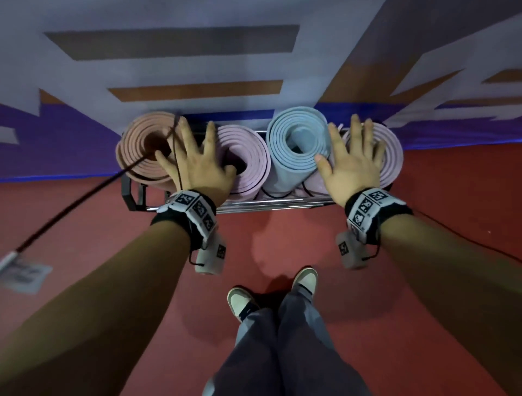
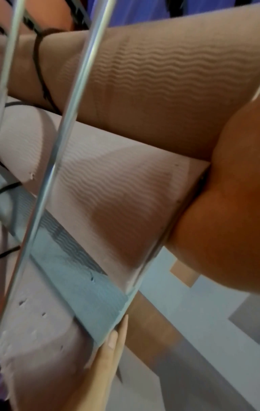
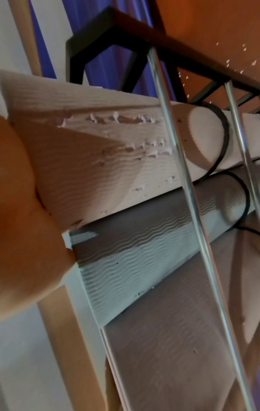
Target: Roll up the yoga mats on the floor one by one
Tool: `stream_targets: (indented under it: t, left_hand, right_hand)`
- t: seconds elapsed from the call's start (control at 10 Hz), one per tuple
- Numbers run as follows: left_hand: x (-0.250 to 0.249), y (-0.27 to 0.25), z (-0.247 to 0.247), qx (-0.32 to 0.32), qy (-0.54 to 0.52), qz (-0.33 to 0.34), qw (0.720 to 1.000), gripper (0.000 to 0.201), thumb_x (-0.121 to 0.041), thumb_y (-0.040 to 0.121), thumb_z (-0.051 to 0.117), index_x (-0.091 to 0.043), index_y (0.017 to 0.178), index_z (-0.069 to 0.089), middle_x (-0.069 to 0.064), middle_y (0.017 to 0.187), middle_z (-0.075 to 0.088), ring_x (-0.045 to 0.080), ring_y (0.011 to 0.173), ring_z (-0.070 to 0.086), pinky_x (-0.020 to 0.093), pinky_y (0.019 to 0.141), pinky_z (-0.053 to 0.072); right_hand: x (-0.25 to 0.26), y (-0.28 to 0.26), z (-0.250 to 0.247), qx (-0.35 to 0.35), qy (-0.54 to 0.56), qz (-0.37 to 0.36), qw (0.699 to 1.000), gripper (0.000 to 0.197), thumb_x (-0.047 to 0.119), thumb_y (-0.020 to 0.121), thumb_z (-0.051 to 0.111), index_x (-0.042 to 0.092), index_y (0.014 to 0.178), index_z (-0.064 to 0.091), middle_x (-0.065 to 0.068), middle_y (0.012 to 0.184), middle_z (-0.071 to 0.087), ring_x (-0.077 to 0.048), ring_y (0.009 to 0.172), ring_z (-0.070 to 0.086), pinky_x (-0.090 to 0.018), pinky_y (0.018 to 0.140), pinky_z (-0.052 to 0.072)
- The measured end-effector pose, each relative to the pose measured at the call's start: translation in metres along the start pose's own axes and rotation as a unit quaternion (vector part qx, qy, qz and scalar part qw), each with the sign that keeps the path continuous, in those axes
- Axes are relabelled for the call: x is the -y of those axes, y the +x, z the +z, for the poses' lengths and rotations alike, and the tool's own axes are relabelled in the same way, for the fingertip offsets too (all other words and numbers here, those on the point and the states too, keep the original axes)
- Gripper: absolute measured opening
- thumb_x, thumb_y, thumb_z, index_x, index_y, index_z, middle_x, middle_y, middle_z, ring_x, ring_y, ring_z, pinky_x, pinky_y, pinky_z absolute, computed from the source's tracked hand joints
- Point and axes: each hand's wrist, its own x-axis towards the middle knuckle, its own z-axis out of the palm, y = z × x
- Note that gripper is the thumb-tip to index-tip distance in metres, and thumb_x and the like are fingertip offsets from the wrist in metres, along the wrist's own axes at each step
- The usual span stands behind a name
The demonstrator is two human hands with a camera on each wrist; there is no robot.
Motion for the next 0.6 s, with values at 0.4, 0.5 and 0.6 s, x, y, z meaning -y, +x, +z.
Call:
stream_targets:
  t: [0.4,0.5,0.6]
  left_hand:
    - [-0.006,0.006,-0.002,0.013,0.024,-0.014,1.0,0.091,-0.045,0.076,0.058,-0.034,0.157,0.017,0.012,0.168,-0.003,0.039,0.153,-0.004,0.07,0.115,0.0]
    - [-0.006,-0.001,-0.005,0.037,0.061,-0.031,0.997,0.084,-0.051,0.086,0.05,-0.032,0.159,0.013,0.013,0.168,-0.002,0.04,0.153,-0.001,0.073,0.114,0.001]
    - [-0.022,-0.012,-0.032,0.074,0.071,-0.032,0.994,0.076,-0.058,0.094,0.036,-0.032,0.16,0.008,0.009,0.168,0.003,0.036,0.153,0.002,0.074,0.113,0.0]
  right_hand:
    - [0.007,0.004,-0.004,0.043,-0.001,0.009,0.999,0.066,0.061,0.098,0.023,0.032,0.157,0.013,-0.005,0.167,-0.007,-0.032,0.152,-0.012,-0.063,0.119,0.001]
    - [0.004,0.003,-0.012,0.087,0.018,0.009,0.996,0.068,0.062,0.098,0.029,0.034,0.157,0.01,-0.003,0.166,-0.012,-0.03,0.151,-0.017,-0.062,0.119,-0.002]
    - [0.001,0.001,-0.04,0.127,0.047,0.003,0.991,0.074,0.063,0.097,0.034,0.034,0.158,0.004,-0.002,0.167,-0.012,-0.028,0.152,-0.015,-0.056,0.122,0.001]
